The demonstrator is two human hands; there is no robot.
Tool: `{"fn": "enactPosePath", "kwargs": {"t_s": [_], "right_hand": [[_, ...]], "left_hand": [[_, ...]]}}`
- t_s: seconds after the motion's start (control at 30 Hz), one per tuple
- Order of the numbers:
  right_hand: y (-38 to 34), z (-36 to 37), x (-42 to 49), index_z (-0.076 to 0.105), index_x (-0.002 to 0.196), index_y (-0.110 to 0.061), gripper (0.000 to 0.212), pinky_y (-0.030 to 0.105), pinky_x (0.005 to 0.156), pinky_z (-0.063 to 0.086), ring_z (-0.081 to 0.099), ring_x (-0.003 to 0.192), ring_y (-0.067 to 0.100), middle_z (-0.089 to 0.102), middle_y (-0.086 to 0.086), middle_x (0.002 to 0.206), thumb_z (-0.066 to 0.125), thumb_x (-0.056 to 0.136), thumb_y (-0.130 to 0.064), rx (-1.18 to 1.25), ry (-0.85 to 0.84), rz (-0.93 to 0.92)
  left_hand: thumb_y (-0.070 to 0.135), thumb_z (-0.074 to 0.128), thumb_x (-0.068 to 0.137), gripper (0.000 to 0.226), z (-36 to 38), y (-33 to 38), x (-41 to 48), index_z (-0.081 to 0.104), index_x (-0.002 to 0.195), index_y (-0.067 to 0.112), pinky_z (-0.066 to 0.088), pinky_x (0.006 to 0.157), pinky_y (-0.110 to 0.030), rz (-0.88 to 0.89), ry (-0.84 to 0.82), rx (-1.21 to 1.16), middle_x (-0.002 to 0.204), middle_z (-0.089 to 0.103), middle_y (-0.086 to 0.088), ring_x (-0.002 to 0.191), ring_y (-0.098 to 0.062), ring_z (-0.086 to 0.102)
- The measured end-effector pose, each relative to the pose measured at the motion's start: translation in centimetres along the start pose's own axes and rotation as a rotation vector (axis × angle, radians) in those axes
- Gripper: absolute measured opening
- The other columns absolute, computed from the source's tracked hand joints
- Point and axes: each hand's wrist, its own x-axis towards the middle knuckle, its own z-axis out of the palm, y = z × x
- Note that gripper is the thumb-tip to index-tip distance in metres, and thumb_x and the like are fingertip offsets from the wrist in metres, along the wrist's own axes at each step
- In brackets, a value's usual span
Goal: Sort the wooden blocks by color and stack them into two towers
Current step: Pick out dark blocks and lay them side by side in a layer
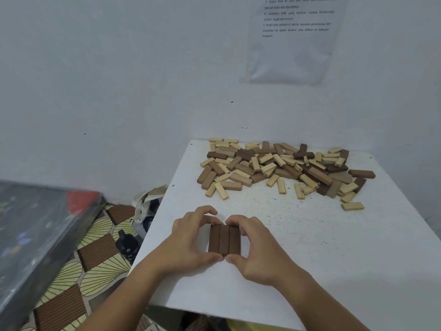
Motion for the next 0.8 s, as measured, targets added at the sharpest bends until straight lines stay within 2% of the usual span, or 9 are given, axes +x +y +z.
{"fn": "enactPosePath", "kwargs": {"t_s": [0.17,0.3,0.37,0.47,0.53,0.6,0.67,0.7,0.8], "right_hand": [[-0.3,-0.9,-0.6,0.037,0.136,-0.05,0.07,0.012,0.098,0.039,0.04,0.123,-0.007,0.037,-0.036,0.129,0.078,0.081,-0.037,0.069,-0.019,-0.035],[0.0,-2.4,-1.4,0.048,0.127,-0.048,0.046,0.006,0.087,0.037,0.044,0.112,-0.005,0.044,-0.032,0.112,0.067,0.093,-0.024,0.181,0.096,0.027],[1.3,-4.1,-1.3,0.053,0.119,-0.046,0.037,0.009,0.086,0.038,0.046,0.11,0.0,0.048,-0.031,0.111,0.065,0.096,-0.021,0.144,0.219,0.044],[4.2,-7.5,0.1,0.058,0.112,-0.044,0.04,0.013,0.083,0.041,0.051,0.106,0.002,0.058,-0.023,0.106,0.067,0.092,-0.011,0.065,0.411,0.092],[6.1,-10.3,1.8,0.06,0.11,-0.04,0.044,0.02,0.085,0.046,0.054,0.103,0.003,0.06,-0.02,0.103,0.066,0.087,-0.002,-0.019,0.531,0.119],[7.8,-13.2,3.6,0.066,0.114,-0.028,0.044,0.032,0.087,0.049,0.055,0.104,0.012,0.062,-0.013,0.103,0.06,0.083,0.003,-0.151,0.61,0.148],[9.2,-15.9,5.2,0.067,0.125,-0.021,0.057,0.041,0.093,0.047,0.052,0.109,0.024,0.062,-0.005,0.116,0.056,0.075,0.005,-0.305,0.573,0.201],[9.8,-17.0,5.9,0.063,0.132,-0.022,0.066,0.044,0.096,0.045,0.048,0.113,0.026,0.059,-0.003,0.126,0.056,0.071,0.003,-0.394,0.498,0.223],[11.1,-19.0,7.1,0.041,0.149,-0.04,0.09,0.046,0.103,0.042,0.034,0.132,0.021,0.038,-0.013,0.148,0.057,0.071,0.001,-0.559,0.191,0.236]], "left_hand": [[0.061,0.086,0.068,0.094,-0.1,-0.3,-0.1,0.024,0.138,0.06,0.032,0.106,-0.032,0.031,-0.016,-0.007,0.139,0.043,0.04,0.133,0.003,0.028],[0.078,0.068,0.078,0.077,-0.5,-1.0,0.0,0.034,0.142,0.052,0.034,0.117,-0.04,0.044,0.043,-0.074,0.144,0.041,0.034,0.14,0.003,0.034],[0.074,0.06,0.087,0.059,-0.8,-0.8,0.6,0.042,0.139,0.052,0.034,0.118,-0.039,0.07,0.12,-0.064,0.142,0.042,0.035,0.139,0.007,0.035],[0.066,0.057,0.093,0.036,-1.2,1.1,2.5,0.056,0.126,0.051,0.034,0.114,-0.031,0.157,0.21,-0.02,0.139,0.046,0.04,0.136,0.01,0.038],[0.068,0.055,0.093,0.033,-1.3,3.0,4.5,0.059,0.12,0.052,0.035,0.109,-0.027,0.21,0.235,-0.003,0.134,0.051,0.038,0.132,0.008,0.044],[0.068,0.053,0.091,0.034,-0.9,5.1,7.1,0.062,0.118,0.05,0.037,0.104,-0.022,0.244,0.228,0.033,0.129,0.054,0.038,0.126,0.007,0.048],[0.062,0.054,0.091,0.033,0.0,6.9,10.0,0.064,0.118,0.046,0.04,0.098,-0.019,0.258,0.213,0.078,0.12,0.058,0.034,0.119,0.008,0.049],[0.06,0.054,0.091,0.034,0.6,7.6,11.5,0.064,0.119,0.043,0.044,0.096,-0.02,0.263,0.213,0.101,0.116,0.06,0.031,0.115,0.008,0.051],[0.056,0.055,0.094,0.04,2.7,9.5,15.9,0.064,0.127,0.036,0.052,0.096,-0.03,0.23,0.173,0.174,0.12,0.063,0.022,0.112,0.003,0.056]]}}
